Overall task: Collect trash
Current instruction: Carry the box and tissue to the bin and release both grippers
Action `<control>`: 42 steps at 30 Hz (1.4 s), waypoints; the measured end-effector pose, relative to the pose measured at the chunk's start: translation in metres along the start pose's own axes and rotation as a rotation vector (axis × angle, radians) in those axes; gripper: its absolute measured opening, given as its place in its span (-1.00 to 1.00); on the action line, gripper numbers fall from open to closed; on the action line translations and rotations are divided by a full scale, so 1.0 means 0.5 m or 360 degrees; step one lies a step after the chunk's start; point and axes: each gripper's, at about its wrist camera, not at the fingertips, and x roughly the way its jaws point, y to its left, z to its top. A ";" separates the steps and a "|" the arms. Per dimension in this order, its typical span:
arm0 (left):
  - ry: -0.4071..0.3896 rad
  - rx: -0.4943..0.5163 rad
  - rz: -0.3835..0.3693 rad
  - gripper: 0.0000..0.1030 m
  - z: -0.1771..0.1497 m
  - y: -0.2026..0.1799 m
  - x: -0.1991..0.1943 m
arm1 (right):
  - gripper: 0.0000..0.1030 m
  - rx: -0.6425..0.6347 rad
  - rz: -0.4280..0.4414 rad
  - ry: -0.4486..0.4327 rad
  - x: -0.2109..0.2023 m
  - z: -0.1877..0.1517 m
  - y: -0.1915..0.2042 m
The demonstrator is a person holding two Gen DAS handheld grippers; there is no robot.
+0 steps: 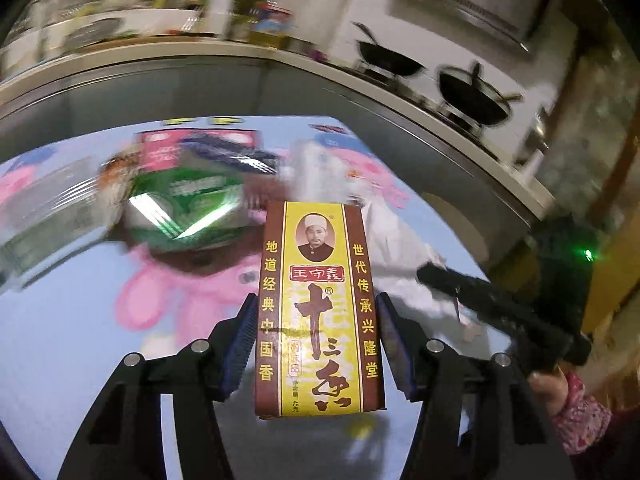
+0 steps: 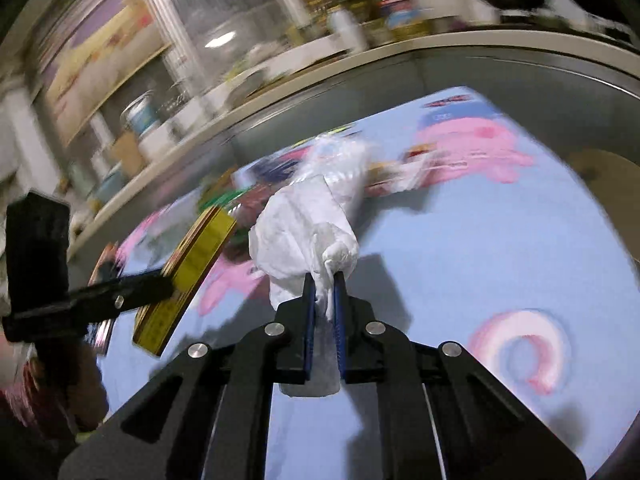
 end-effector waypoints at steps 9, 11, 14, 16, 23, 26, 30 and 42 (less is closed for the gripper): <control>0.0141 0.0403 -0.0325 0.14 0.139 -0.238 0.217 | -0.84 0.0518 -0.0325 -0.0250 -0.111 0.047 -0.292; 0.0188 0.0443 -0.0376 0.14 0.165 -0.280 0.265 | -0.84 0.0628 -0.0368 -0.0288 -0.129 0.051 -0.361; 0.0276 0.0515 -0.0414 0.14 0.205 -0.349 0.349 | -0.84 0.0741 -0.0444 -0.0337 -0.147 0.059 -0.449; 0.0331 0.0555 -0.0428 0.14 0.223 -0.385 0.401 | -0.83 0.0791 -0.0483 -0.0363 -0.152 0.061 -0.494; 0.0458 0.0628 -0.0361 0.16 0.237 -0.453 0.551 | -0.70 0.0890 -0.0479 -0.0312 -0.115 0.077 -0.587; 0.0451 0.0608 -0.0279 0.59 0.239 -0.455 0.585 | 0.07 0.0964 -0.0448 -0.0284 -0.098 0.082 -0.616; 0.0404 0.0490 -0.0245 0.57 0.257 -0.436 0.583 | 0.12 0.0906 -0.0498 -0.0375 -0.120 0.088 -0.596; 0.0152 0.0427 -0.0330 0.57 0.181 -0.339 0.310 | 0.11 0.0756 -0.0334 -0.0468 -0.135 0.115 -0.446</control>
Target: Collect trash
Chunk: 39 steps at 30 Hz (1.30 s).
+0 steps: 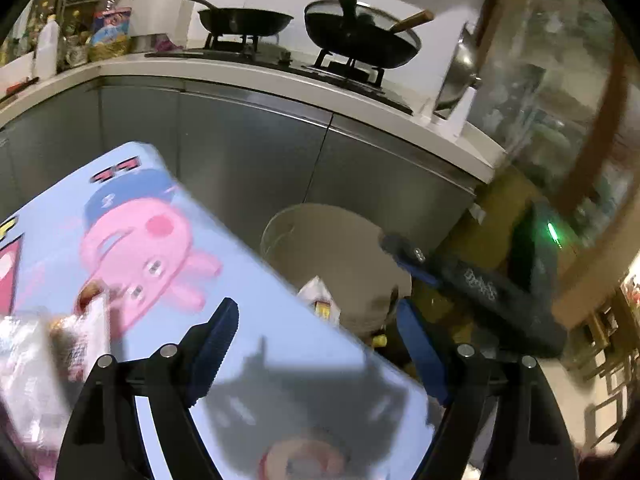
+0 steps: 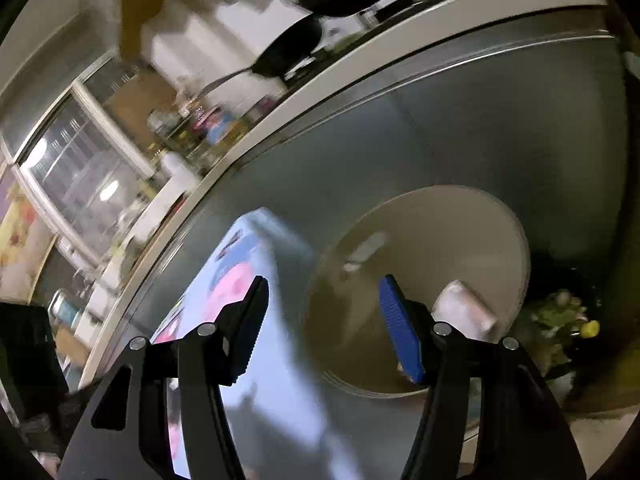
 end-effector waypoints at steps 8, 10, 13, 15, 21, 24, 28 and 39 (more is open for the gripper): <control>0.0071 -0.0168 0.0126 0.53 -0.174 0.120 -0.140 | 0.07 -0.0279 0.0239 0.0308 0.089 -0.100 0.222; 0.0051 -0.0256 0.0201 0.53 -0.218 0.165 -0.192 | 0.07 -0.0374 0.0286 0.0404 0.123 -0.139 0.294; -0.0005 -0.0417 0.0312 0.48 -0.270 0.235 -0.267 | 0.07 -0.0531 0.0349 0.0503 0.156 -0.196 0.403; -0.0069 -0.0541 0.0359 0.45 -0.295 0.279 -0.317 | 0.07 -0.0680 0.0420 0.0547 0.158 -0.239 0.479; -0.0241 -0.0773 0.0492 0.44 -0.358 0.377 -0.421 | 0.07 -0.1187 0.0444 0.0656 0.171 -0.381 0.649; -0.0300 -0.0866 0.0456 0.44 -0.374 0.409 -0.443 | -0.36 -0.1281 0.0314 0.0714 0.206 -0.421 0.666; -0.0317 -0.0951 0.0367 0.44 -0.360 0.445 -0.429 | -0.84 -0.1164 0.0322 0.0749 0.194 -0.420 0.630; -0.0343 -0.1104 0.0326 0.44 -0.320 0.523 -0.384 | -0.92 -0.0950 0.0445 0.0586 0.070 -0.335 0.590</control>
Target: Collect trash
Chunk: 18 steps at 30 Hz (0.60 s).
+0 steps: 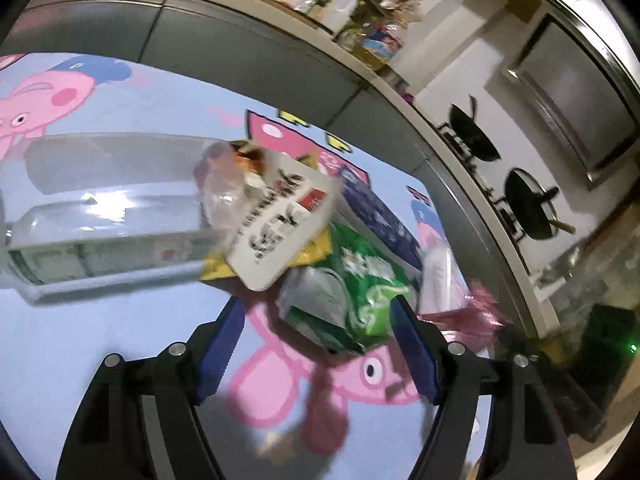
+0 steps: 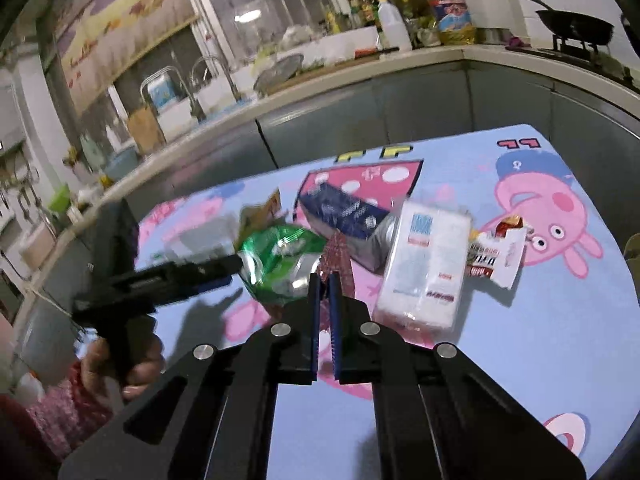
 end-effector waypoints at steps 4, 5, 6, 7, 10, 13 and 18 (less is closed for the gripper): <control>-0.0120 0.0065 0.0052 0.44 0.011 -0.012 -0.045 | -0.92 0.0051 0.0050 -0.0034 -0.015 0.009 -0.007; -0.0139 0.0106 0.0071 0.44 0.018 -0.023 -0.050 | -0.92 0.0060 0.0056 -0.0028 -0.013 0.007 -0.008; -0.0153 0.0148 0.0090 0.44 0.027 -0.035 -0.052 | -0.92 0.0069 0.0063 -0.0017 -0.010 0.004 -0.010; -0.0163 0.0183 0.0104 0.44 0.035 -0.043 -0.051 | -0.92 0.0079 0.0068 -0.0002 -0.003 0.000 -0.012; -0.0198 0.0335 0.0177 0.37 0.068 -0.086 -0.039 | -0.92 0.0101 0.0077 0.0033 0.012 -0.010 -0.017; -0.0174 0.0447 0.0284 0.13 0.103 -0.113 0.001 | -0.91 0.0114 0.0069 0.0039 0.012 -0.018 -0.022; 0.0013 0.0349 0.0250 -0.96 0.120 -0.068 0.056 | -0.91 0.0155 0.0060 0.0011 -0.006 -0.021 -0.041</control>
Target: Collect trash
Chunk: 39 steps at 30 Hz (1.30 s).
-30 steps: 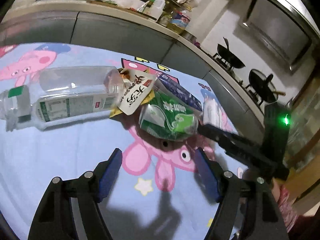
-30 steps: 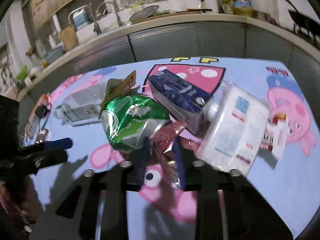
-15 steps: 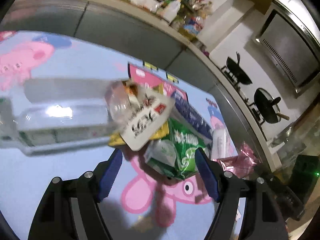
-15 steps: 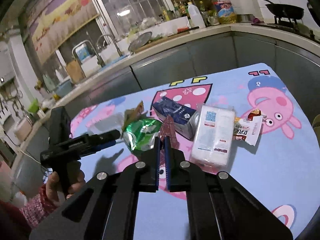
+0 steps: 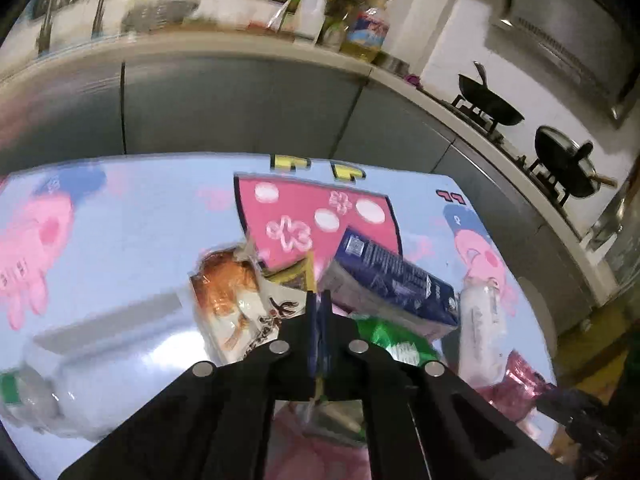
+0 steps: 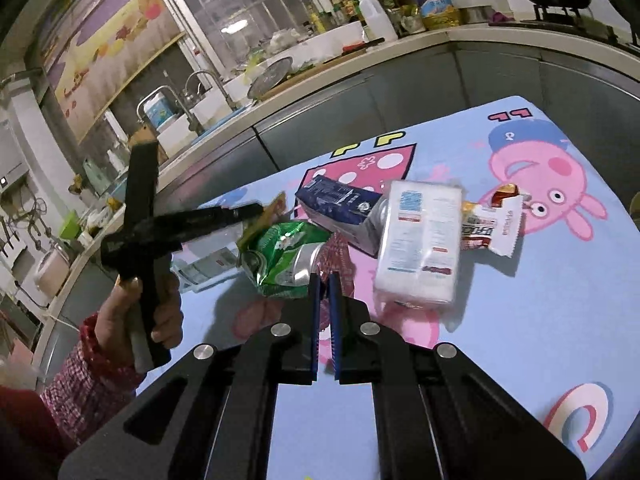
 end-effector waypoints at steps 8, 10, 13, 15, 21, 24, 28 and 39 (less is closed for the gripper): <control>-0.0092 0.0125 -0.0227 -0.98 -0.176 -0.018 -0.162 | -0.91 0.0048 0.0036 0.0026 0.013 -0.013 -0.017; -0.0053 0.0101 -0.0245 -0.98 -0.232 -0.009 -0.186 | -0.91 0.0048 0.0058 0.0042 0.022 -0.020 -0.011; -0.0061 0.0052 -0.0267 -0.94 -0.273 0.000 -0.219 | -0.91 0.0043 0.0090 0.0077 0.035 -0.031 0.000; -0.0002 0.0016 -0.0189 -0.93 -0.284 0.003 -0.227 | -0.91 0.0034 0.0107 0.0094 0.037 -0.037 0.008; -0.0066 -0.0096 0.0008 0.20 -0.246 0.025 -0.237 | -0.90 -0.0002 0.0111 0.0113 0.026 -0.055 0.021; -0.0007 -0.0210 0.0077 0.33 -0.223 0.054 -0.224 | -0.85 0.0007 0.0105 0.0145 0.022 -0.067 0.017; 0.0016 -0.0338 0.0057 0.34 -0.234 0.113 -0.230 | -0.48 -0.0002 0.0054 0.0200 0.012 -0.093 -0.001; 0.0077 -0.0343 0.0158 0.37 -0.225 0.174 -0.170 | 0.27 -0.0030 -0.0025 0.0204 -0.013 -0.136 -0.033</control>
